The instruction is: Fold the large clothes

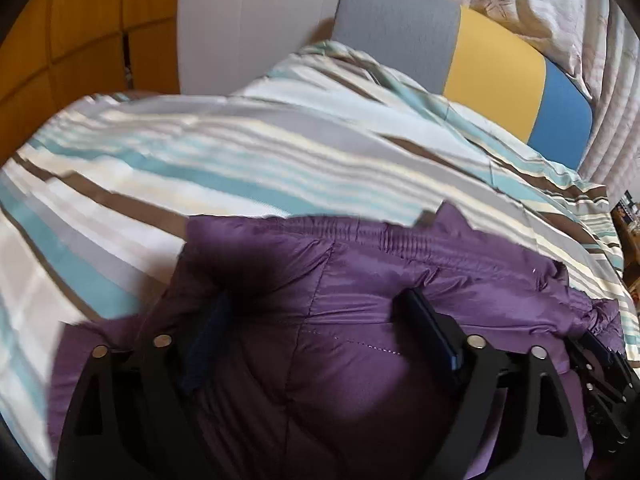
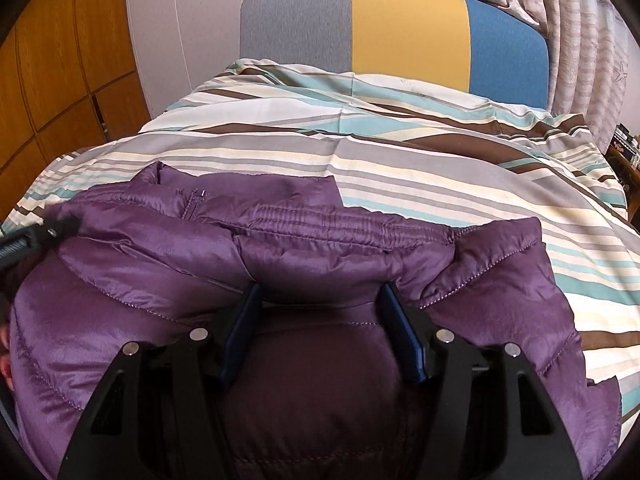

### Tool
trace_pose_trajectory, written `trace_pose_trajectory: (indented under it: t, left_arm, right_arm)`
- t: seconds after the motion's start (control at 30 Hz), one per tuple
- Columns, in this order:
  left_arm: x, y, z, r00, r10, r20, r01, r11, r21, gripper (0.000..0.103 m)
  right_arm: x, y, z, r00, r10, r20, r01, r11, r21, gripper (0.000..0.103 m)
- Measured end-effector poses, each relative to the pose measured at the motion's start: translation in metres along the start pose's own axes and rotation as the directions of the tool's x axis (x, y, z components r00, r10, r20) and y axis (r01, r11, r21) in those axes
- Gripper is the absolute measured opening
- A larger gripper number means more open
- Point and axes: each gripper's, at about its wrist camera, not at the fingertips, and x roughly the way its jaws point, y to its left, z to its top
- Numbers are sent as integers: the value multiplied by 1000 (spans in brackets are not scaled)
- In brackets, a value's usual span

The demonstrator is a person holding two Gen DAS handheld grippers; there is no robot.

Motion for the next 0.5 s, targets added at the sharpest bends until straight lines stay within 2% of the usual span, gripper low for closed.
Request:
trace_pose_trajectory:
  t: [0.1, 0.13, 0.17, 0.2, 0.27, 0.3, 0.33, 0.37, 0.43, 0.5]
  left_arm:
    - [8, -2, 1, 1000, 3, -11, -2, 1000, 13, 94]
    - [8, -2, 1, 1000, 0, -14, 1, 1000, 14, 94]
    - [7, -1, 2, 1000, -9, -13, 9, 1000, 10, 94]
    - [5, 1, 0, 1000, -20, -11, 20, 1000, 5, 95]
    - [3, 1, 0, 999, -39, -9, 39, 999, -1, 97]
    - [1, 2, -2, 999, -51, -4, 51, 999, -5, 98]
    - [1, 2, -2, 998, -60, -1, 60, 998, -7, 99]
    - [2, 3, -2, 997, -71, -5, 71, 997, -14, 99]
    - [7, 1, 0, 998, -64, -22, 64, 998, -11, 100]
    - [10, -3, 1, 999, -41, -33, 41, 999, 7, 100]
  right_arm:
    - [-3, -3, 0, 1000, 0, 21, -1, 1000, 20, 62]
    - [-7, -5, -1, 999, 0, 39, -2, 999, 32, 65]
    - [-13, -9, -2, 998, -6, 66, 2, 998, 57, 72]
    - [-19, -17, -4, 995, -24, 93, 15, 995, 96, 75]
    - [-32, -44, -10, 988, -96, 124, 63, 967, 248, 77]
    - [-34, -55, -14, 985, -134, 111, 95, 947, 306, 76]
    - [-32, -72, -19, 981, -182, 64, 143, 910, 390, 73]
    - [-26, -87, -25, 986, -165, 20, 138, 880, 454, 72]
    - [-17, -93, -25, 989, -147, -17, 138, 872, 470, 72]
    - [-12, -82, -18, 977, -207, -55, 211, 885, 414, 73]
